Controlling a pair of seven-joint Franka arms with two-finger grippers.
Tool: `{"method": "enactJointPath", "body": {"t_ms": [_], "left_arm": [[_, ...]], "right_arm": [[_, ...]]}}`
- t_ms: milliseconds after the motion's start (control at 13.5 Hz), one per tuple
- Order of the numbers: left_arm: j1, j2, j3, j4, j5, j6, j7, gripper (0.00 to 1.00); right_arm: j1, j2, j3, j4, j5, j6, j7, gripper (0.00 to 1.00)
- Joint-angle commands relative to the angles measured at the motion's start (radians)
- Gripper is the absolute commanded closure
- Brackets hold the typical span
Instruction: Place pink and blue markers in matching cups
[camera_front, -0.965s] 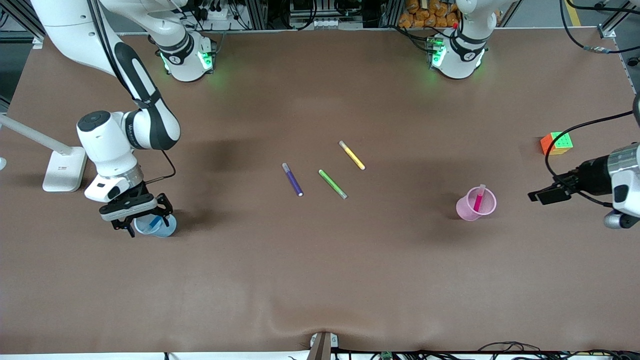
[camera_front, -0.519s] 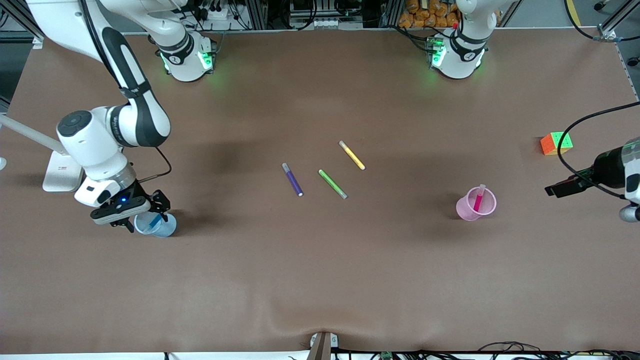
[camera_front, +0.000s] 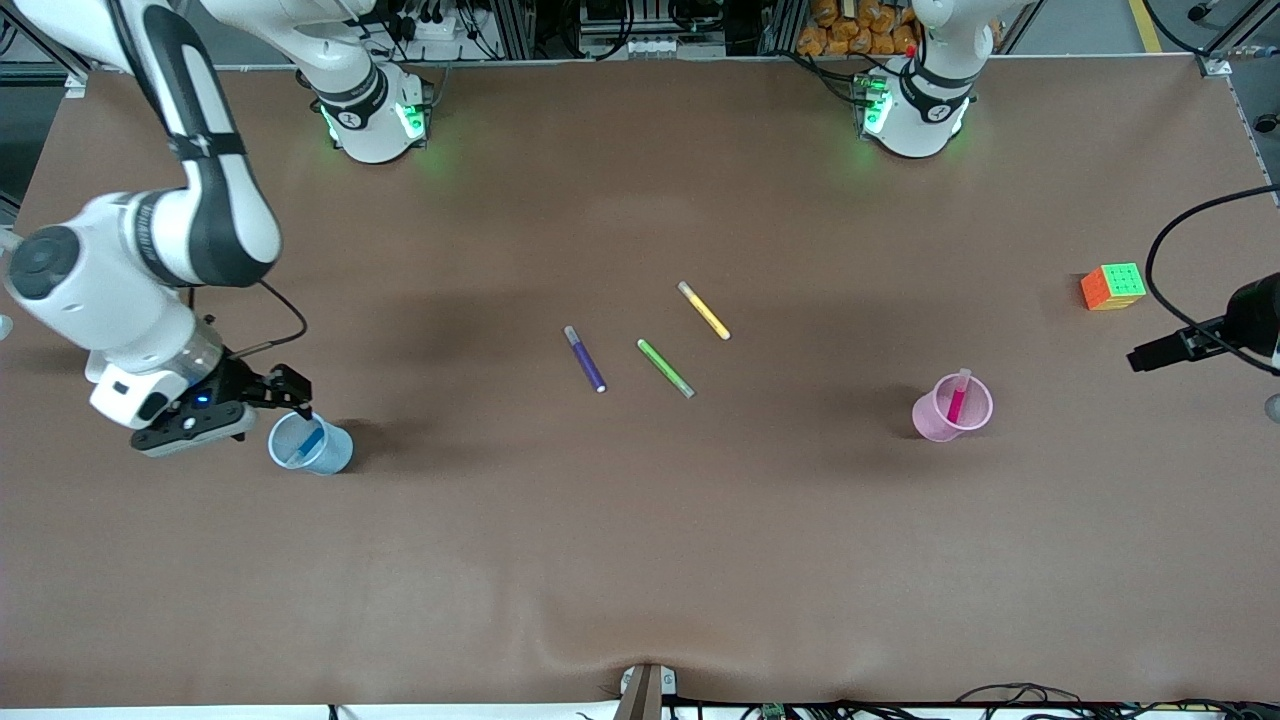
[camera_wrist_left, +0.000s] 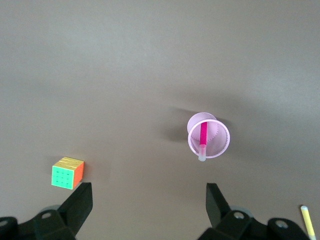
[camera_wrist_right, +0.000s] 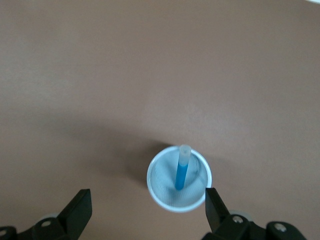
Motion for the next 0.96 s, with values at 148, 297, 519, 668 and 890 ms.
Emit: {"method": "enactJointPath", "body": {"t_ms": [148, 297, 519, 668, 890], "left_arm": [[0.000, -0.056, -0.023, 0.000, 0.019, -0.037, 0.019, 0.00], [0.002, -0.068, -0.024, 0.000, 0.016, -0.043, 0.022, 0.00], [0.002, -0.100, -0.021, -0.003, -0.024, -0.063, 0.026, 0.00], [0.004, -0.116, -0.023, -0.003, -0.042, -0.088, 0.026, 0.00], [-0.041, -0.182, 0.015, -0.043, -0.069, -0.108, 0.043, 0.00]], "right_arm": [[-0.029, -0.063, 0.001, 0.048, 0.006, -0.202, 0.071, 0.00], [-0.032, -0.097, 0.003, 0.049, 0.004, -0.264, 0.129, 0.00], [-0.026, -0.137, 0.006, 0.101, 0.000, -0.394, 0.189, 0.00], [-0.032, -0.135, 0.004, 0.193, -0.002, -0.523, 0.194, 0.00], [-0.029, -0.166, 0.006, 0.266, -0.003, -0.646, 0.264, 0.00]]}}
